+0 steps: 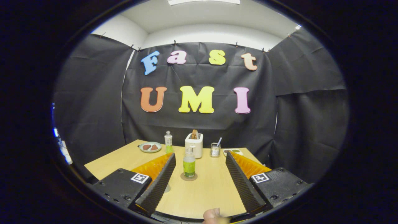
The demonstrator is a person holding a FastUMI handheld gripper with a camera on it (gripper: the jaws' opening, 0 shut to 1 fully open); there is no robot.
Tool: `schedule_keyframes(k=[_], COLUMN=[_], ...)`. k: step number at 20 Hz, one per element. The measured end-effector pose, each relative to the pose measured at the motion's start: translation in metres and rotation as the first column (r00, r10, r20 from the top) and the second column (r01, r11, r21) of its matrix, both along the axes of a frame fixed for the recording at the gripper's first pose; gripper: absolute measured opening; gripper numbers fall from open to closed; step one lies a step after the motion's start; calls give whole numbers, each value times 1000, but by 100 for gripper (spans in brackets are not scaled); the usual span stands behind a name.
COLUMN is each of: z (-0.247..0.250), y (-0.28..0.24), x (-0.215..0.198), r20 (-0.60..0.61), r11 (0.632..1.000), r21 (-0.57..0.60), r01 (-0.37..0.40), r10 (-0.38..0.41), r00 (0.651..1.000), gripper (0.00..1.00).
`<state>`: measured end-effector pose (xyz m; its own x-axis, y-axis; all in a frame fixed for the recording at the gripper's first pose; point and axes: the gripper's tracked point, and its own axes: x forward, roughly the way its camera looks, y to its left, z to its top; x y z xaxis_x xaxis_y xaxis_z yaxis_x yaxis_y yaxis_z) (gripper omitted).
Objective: Take the bottle from table, then pour the juice into the cup, finally place the bottle on the coaster
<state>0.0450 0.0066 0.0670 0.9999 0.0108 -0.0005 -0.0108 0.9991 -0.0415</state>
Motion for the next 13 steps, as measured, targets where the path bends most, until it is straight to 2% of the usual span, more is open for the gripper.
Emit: schedule_keyframes(k=[6,9,13], z=[-41,-60,-83], y=[-24,-47,-47], x=[-57,-70,-80], r20=[-13,7,5], r11=[1000,1000,997], r21=[-10,-7,69], r01=[-19,22,-32], r10=[19,-22,32], r00=[1000,1000,999], gripper=[100,100,100])
